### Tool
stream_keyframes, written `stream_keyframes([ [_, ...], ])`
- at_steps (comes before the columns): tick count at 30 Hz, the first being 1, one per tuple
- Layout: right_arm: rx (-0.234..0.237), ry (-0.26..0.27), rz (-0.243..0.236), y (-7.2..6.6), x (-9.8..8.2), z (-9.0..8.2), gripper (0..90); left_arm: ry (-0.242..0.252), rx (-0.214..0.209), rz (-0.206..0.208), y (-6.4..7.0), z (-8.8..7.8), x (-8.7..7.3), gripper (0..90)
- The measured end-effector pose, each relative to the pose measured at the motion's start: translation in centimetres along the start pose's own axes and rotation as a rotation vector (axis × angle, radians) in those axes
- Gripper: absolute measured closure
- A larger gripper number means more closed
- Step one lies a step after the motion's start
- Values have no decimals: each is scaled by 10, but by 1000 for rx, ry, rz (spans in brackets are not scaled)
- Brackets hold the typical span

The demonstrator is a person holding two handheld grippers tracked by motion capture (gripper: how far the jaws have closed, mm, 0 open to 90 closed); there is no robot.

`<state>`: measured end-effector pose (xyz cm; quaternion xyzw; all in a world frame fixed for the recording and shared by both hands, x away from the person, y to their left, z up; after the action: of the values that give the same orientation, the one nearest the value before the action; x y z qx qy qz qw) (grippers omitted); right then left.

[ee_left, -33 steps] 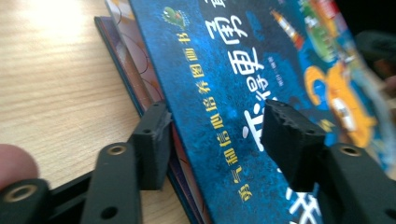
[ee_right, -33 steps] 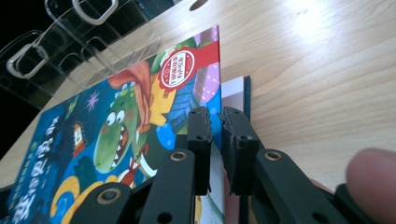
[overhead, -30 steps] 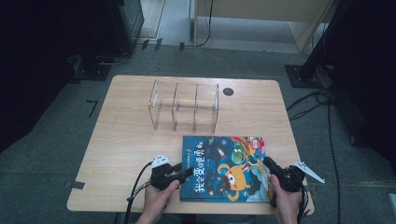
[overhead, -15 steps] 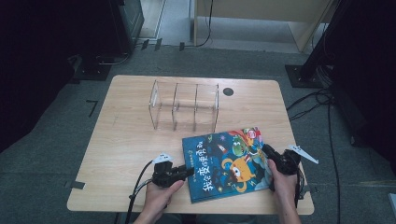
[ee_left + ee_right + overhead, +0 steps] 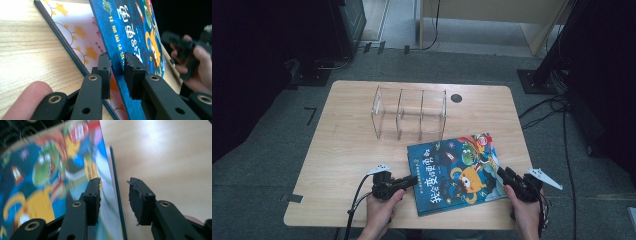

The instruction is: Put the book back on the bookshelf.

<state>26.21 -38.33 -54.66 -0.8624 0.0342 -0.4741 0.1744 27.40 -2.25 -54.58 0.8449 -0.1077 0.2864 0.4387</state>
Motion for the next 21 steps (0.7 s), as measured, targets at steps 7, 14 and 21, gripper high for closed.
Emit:
stream_keyframes([
  [7, 32, -70, -13, -6, -32, -19, 557, 11, -32, -20, 5, -4, 4, 809],
  [14, 19, -56, 26, -6, -39, -21, 564, 0, -28, -5, 4, -3, 2, 796],
  [21, -17, -41, 24, -5, -39, -19, 631, -120, -7, 38, 7, 16, -15, 614],
])
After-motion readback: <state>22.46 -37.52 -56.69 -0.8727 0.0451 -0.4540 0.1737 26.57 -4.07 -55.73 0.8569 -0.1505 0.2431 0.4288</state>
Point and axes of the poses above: each handheld gripper's, and its own axes: z roughly forward along the jaws, x roughly out of its top, y roughly to its right, the point moved 7 cm from there along z, roughly forward along the jaws, and after that the axes turned 4 degrees about -z, right-handed, at the moved point
